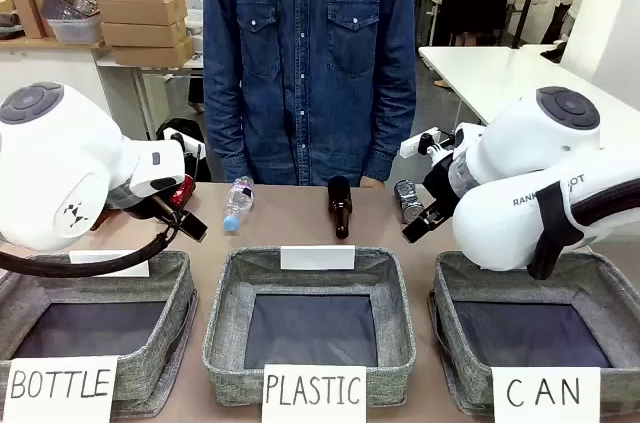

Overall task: Sort the can waste into the basket.
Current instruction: Pick up the can waste from the table and place it in the right Fabric basket.

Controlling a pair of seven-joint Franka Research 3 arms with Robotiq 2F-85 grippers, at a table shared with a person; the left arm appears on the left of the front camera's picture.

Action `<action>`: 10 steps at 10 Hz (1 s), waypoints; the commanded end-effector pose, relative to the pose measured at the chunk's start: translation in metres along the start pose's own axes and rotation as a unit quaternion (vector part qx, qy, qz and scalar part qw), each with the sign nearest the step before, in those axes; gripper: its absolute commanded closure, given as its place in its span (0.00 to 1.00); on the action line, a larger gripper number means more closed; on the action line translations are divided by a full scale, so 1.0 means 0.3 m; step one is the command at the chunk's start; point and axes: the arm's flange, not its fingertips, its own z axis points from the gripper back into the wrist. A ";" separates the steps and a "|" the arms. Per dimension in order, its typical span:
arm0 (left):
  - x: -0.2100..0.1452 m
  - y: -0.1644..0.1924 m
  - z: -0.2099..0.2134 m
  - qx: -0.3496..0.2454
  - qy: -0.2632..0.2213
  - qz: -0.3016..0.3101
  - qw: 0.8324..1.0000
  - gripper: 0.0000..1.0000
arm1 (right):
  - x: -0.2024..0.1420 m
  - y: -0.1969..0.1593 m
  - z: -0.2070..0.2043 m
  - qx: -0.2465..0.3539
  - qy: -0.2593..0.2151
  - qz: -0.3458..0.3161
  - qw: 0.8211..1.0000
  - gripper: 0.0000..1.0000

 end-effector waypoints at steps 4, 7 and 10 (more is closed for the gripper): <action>0.000 0.000 0.000 0.000 0.000 0.000 1.000 0.00 | 0.000 0.000 0.000 0.000 0.000 0.000 1.000 0.00; 0.000 0.000 0.000 0.000 0.000 0.000 1.000 0.00 | 0.000 0.000 0.000 0.000 0.000 0.000 1.000 0.00; 0.000 0.000 0.000 0.000 0.000 0.000 1.000 0.00 | 0.000 0.000 0.000 0.000 0.000 0.000 1.000 0.00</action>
